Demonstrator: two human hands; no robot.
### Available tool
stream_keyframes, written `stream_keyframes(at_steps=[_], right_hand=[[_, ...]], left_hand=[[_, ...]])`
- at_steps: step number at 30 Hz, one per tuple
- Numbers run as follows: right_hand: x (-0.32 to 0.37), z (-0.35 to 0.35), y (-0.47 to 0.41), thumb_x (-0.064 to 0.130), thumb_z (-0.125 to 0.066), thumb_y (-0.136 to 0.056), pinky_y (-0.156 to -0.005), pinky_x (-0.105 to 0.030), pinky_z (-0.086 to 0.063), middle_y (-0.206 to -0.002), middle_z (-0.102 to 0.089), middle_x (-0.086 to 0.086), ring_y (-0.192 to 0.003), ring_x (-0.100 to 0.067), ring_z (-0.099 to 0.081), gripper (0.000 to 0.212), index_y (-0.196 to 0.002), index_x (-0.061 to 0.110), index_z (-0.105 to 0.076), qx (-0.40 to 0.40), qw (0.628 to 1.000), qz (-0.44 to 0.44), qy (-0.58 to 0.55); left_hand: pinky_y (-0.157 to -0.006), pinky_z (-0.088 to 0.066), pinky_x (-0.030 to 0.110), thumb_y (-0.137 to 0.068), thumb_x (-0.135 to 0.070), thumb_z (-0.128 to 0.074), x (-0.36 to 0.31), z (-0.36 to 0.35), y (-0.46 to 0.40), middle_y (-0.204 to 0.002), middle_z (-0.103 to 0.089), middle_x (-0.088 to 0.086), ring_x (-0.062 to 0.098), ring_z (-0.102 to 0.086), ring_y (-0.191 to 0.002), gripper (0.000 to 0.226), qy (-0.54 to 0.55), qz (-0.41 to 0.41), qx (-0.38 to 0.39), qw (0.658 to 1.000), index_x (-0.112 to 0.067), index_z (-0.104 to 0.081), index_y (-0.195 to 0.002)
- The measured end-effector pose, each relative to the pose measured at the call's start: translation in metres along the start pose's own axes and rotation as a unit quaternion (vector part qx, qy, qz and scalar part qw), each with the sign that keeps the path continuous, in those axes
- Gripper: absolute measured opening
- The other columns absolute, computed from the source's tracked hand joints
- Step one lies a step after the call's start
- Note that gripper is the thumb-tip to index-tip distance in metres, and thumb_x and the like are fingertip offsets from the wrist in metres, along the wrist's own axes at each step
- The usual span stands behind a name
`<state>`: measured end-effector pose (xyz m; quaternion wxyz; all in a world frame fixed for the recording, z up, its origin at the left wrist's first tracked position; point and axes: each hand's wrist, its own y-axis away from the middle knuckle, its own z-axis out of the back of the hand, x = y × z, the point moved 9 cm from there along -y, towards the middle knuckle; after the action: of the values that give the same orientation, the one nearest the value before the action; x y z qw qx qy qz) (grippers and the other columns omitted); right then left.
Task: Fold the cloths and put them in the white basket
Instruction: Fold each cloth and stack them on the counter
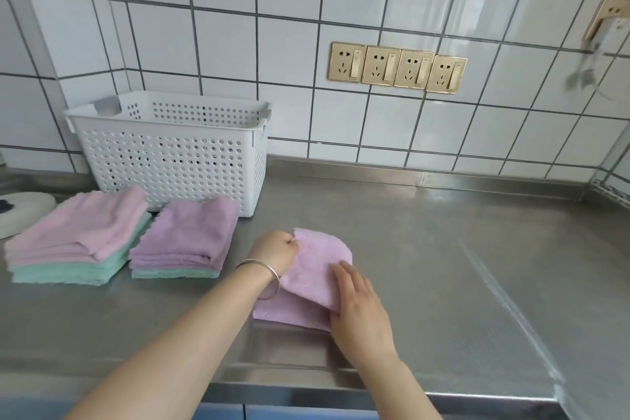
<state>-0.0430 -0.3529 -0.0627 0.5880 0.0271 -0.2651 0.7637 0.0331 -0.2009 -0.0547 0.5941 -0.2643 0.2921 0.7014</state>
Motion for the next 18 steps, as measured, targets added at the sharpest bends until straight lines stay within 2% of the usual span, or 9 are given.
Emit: stream_keyframes(at_steps=[2,4,6,10,18], right_hand=[[-0.002,-0.011,0.004,0.002,-0.042,-0.086,-0.105,-0.024,-0.037,-0.156,-0.020,0.000,-0.143,-0.016,-0.024,0.065,-0.146,0.017,-0.024,0.073,0.997,-0.025,0.001],[-0.001,-0.016,0.007,0.004,-0.034,-0.091,-0.110,-0.022,-0.030,-0.159,-0.004,0.006,-0.146,-0.010,-0.009,0.065,-0.150,0.022,-0.012,0.116,0.993,-0.032,0.002],[0.002,-0.018,0.007,0.002,-0.031,-0.092,-0.109,-0.021,-0.030,-0.159,-0.001,0.006,-0.146,-0.009,-0.006,0.065,-0.150,0.022,-0.010,0.119,0.993,-0.021,0.004],[0.007,-0.025,0.007,-0.003,-0.028,-0.091,-0.109,-0.021,-0.030,-0.160,-0.002,0.005,-0.147,-0.010,-0.003,0.065,-0.150,0.019,-0.012,0.122,0.992,-0.004,0.017],[0.007,-0.030,0.010,-0.006,-0.025,-0.089,-0.112,-0.018,-0.022,-0.160,0.001,0.004,-0.147,-0.009,0.001,0.068,-0.150,0.017,-0.009,0.139,0.990,-0.015,0.010]], left_hand=[[-0.063,-0.038,0.033,-0.092,-0.021,-0.047,0.012,0.002,0.000,-0.086,-0.059,0.029,0.038,-0.058,-0.087,0.036,-0.036,0.012,-0.006,0.999,-0.003,-0.049,-0.060],[-0.077,-0.045,0.038,-0.092,-0.021,-0.047,0.021,0.003,0.001,-0.106,-0.059,0.032,0.042,-0.058,-0.102,0.033,-0.051,0.015,-0.016,0.998,0.009,-0.053,-0.079],[-0.082,-0.046,0.039,-0.093,-0.020,-0.045,0.026,0.002,0.002,-0.110,-0.059,0.032,0.042,-0.057,-0.105,0.032,-0.072,0.014,-0.024,0.997,0.011,-0.055,-0.089],[-0.085,-0.045,0.037,-0.094,-0.022,-0.043,0.038,-0.002,0.006,-0.116,-0.063,0.024,0.038,-0.057,-0.108,0.032,-0.137,0.012,-0.040,0.990,0.001,-0.062,-0.105],[-0.082,-0.046,0.038,-0.094,-0.023,-0.040,0.040,-0.005,0.017,-0.115,-0.064,0.022,0.038,-0.058,-0.107,0.033,-0.198,-0.017,-0.100,0.975,-0.008,-0.059,-0.117]])
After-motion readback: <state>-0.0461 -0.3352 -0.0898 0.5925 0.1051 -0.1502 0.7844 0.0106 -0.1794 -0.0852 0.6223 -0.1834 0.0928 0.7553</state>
